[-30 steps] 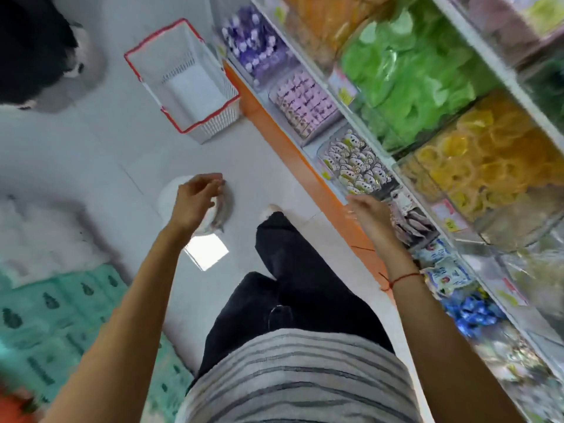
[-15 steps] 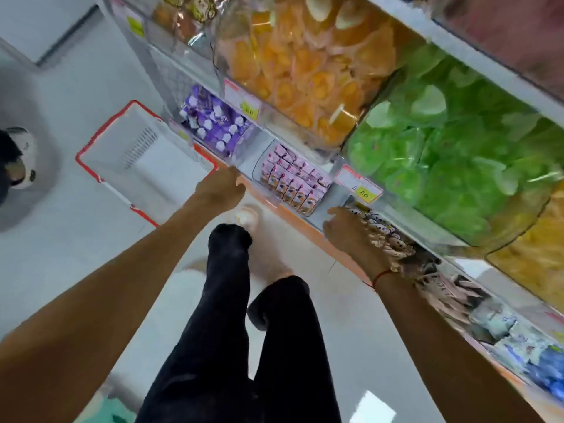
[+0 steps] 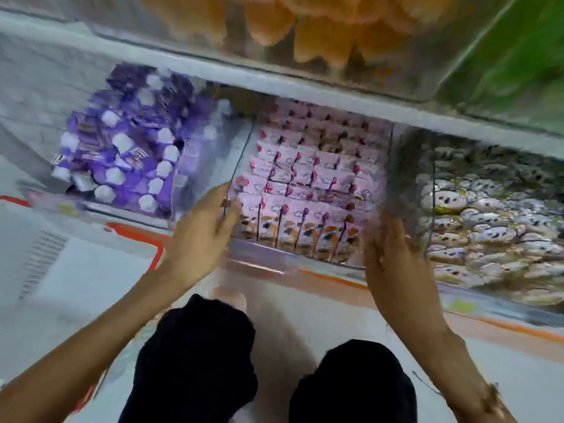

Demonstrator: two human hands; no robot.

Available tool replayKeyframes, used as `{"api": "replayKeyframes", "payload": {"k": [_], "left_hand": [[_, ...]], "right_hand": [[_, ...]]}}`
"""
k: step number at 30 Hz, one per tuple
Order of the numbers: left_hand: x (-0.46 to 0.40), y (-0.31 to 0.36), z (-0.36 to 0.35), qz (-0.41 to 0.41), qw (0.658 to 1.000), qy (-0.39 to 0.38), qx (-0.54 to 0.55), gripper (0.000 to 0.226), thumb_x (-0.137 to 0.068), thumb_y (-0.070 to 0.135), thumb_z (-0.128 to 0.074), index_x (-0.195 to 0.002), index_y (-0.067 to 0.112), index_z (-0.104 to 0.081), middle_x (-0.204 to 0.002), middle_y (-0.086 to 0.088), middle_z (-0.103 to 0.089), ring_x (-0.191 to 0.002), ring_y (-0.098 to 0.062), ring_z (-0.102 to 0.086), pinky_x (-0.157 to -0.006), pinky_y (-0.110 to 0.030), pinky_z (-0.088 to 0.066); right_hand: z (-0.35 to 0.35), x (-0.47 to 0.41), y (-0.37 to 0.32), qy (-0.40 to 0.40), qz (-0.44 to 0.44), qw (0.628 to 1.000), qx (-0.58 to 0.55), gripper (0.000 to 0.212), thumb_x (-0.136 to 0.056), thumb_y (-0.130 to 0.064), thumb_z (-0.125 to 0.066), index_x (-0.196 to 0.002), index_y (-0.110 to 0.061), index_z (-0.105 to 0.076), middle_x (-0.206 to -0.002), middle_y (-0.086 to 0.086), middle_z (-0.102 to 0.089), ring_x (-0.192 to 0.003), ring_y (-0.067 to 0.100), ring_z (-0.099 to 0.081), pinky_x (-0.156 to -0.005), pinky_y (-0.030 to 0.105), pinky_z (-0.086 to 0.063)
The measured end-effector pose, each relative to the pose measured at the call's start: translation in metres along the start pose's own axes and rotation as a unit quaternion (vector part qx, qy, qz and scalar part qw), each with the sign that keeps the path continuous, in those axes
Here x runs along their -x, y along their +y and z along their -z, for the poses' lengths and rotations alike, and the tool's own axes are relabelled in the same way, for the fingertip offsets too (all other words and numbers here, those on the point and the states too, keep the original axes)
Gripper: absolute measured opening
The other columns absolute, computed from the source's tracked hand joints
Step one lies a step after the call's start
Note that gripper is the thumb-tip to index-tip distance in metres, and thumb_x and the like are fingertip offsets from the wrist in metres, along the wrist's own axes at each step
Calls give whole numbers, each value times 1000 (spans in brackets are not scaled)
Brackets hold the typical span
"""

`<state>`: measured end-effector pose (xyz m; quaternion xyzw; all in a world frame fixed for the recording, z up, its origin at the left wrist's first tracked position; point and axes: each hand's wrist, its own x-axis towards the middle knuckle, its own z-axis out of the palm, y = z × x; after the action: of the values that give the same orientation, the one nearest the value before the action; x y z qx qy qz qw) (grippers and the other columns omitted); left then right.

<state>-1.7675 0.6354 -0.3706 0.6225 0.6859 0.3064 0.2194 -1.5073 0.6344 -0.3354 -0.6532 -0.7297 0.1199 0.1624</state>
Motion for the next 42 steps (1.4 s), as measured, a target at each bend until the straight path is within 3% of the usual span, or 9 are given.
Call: {"api": "replayKeyframes", "payload": {"k": [5,9,11,13,17,22,30,37,42], "left_hand": [[-8,-20,-7,-114,991,58,-41,35,-99,22,-46,-133,17,-52,-101,-4,-64,-90,-26,-62,-73,-28,-39],[-7,-16,-11,-122,989,67,-58,35,-100,19,-40,-132,11,-52,-111,-17,-65,-98,-37,-60,-84,-42,-46],[-5,-13,-13,-120,987,75,-82,34,-101,18,-37,-128,6,-53,-106,-21,-63,-93,-42,-59,-79,-46,-45],[-2,-12,-15,-124,985,80,-86,33,-101,19,-35,-124,4,-54,-101,-23,-62,-90,-45,-59,-76,-45,-43],[3,-12,-14,-109,992,63,-25,30,-102,23,-32,-116,6,-52,-99,-23,-60,-89,-43,-58,-76,-48,-47],[-6,-14,-7,-82,996,18,-3,22,-100,29,-36,-111,15,-49,-105,-14,-65,-92,-37,-60,-80,-46,-49],[-15,-11,-10,-74,995,62,-14,32,-100,40,-34,-118,20,-52,-90,-9,-67,-84,-33,-61,-65,-34,-39],[-23,5,-6,-91,990,71,-82,27,-103,28,-29,-107,12,-51,-95,-17,-59,-83,-38,-56,-69,-35,-34],[-28,7,4,-112,991,46,-63,23,-102,23,-34,-88,13,-48,-91,-20,-63,-85,-42,-59,-72,-40,-45]], "right_hand": [[-28,2,10,111,41,993,11,39,-94,-14,-50,-131,-2,-46,-66,18,-60,-57,42,-60,-49,31,-26],[-39,2,8,130,9,990,47,28,-99,-16,-42,-124,-2,-44,-58,-2,-35,-58,39,-54,-50,33,-23],[-42,2,6,134,-16,988,71,31,-100,-18,-39,-128,-2,-41,-57,-5,-29,-49,28,-39,-46,32,-17],[-44,4,3,132,-29,988,74,34,-101,-19,-37,-131,-2,-38,-58,-2,-33,-47,20,-30,-44,30,-14],[-35,6,-4,88,-36,994,59,34,-102,-18,-35,-131,0,-34,-84,22,-59,-73,39,-58,-52,37,-34],[-25,5,-9,50,-52,997,34,36,-101,-15,-37,-131,3,-33,-102,29,-61,-86,42,-60,-61,35,-36],[-15,-2,-6,31,-33,998,52,24,-96,-13,-43,-114,2,-40,-94,26,-60,-83,40,-59,-61,35,-37],[-14,-18,-16,86,-67,992,56,23,-96,-14,-41,-112,1,-46,-101,25,-62,-92,40,-61,-75,43,-48],[-15,-21,-11,139,-48,987,60,20,-97,-12,-40,-96,3,-53,-85,22,-64,-69,31,-56,-58,30,-38]]}}
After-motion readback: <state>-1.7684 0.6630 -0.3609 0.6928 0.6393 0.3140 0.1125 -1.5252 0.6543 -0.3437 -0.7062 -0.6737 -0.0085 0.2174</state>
